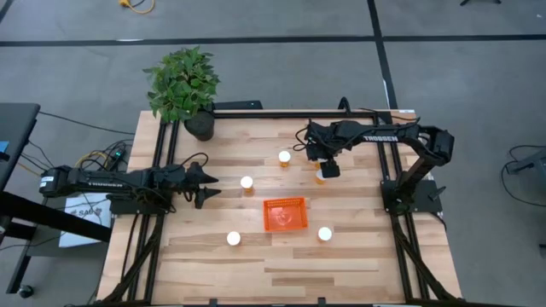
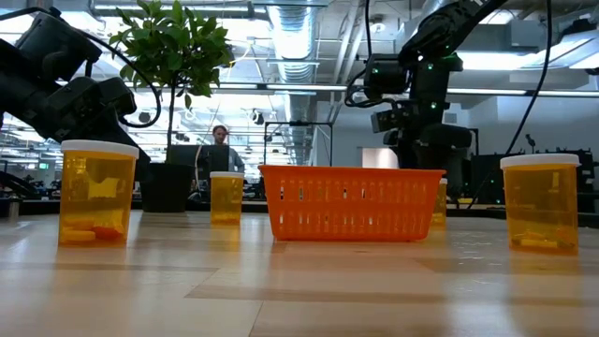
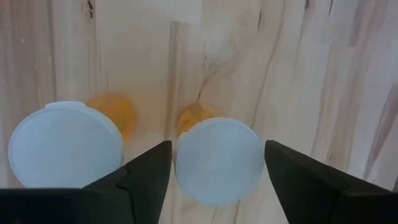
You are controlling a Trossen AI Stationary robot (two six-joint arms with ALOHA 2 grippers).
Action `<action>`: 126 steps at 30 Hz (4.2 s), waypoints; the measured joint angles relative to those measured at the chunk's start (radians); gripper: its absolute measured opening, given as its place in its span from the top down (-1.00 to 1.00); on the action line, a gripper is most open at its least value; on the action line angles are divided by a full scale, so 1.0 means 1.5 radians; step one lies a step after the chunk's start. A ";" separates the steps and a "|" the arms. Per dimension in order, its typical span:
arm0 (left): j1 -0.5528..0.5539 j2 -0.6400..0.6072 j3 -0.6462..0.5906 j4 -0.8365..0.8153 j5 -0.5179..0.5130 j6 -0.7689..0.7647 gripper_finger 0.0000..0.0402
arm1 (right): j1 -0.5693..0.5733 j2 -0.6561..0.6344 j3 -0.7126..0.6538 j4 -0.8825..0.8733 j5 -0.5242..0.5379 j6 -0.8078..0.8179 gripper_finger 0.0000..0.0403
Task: Pick and place pill bottles into a basket
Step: Put the orange pill bottle into the orange bin
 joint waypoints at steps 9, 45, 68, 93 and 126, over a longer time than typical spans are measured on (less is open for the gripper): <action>0.000 0.000 0.000 0.000 0.001 0.000 -0.22 | 0.000 -0.001 0.000 -0.012 0.001 0.000 0.00; 0.000 0.000 0.000 0.000 0.000 0.000 -0.22 | 0.001 0.000 0.099 -0.064 0.039 -0.026 -0.01; 0.000 0.000 0.000 0.000 0.000 0.000 -0.22 | 0.158 0.000 0.251 -0.185 0.047 -0.023 -0.08; 0.000 0.000 0.000 0.000 0.000 0.000 -0.22 | 0.305 0.000 0.256 -0.203 0.086 -0.009 -0.03; 0.000 0.000 0.000 0.000 0.000 0.000 -0.22 | 0.393 0.000 0.256 -0.175 0.086 0.106 -0.05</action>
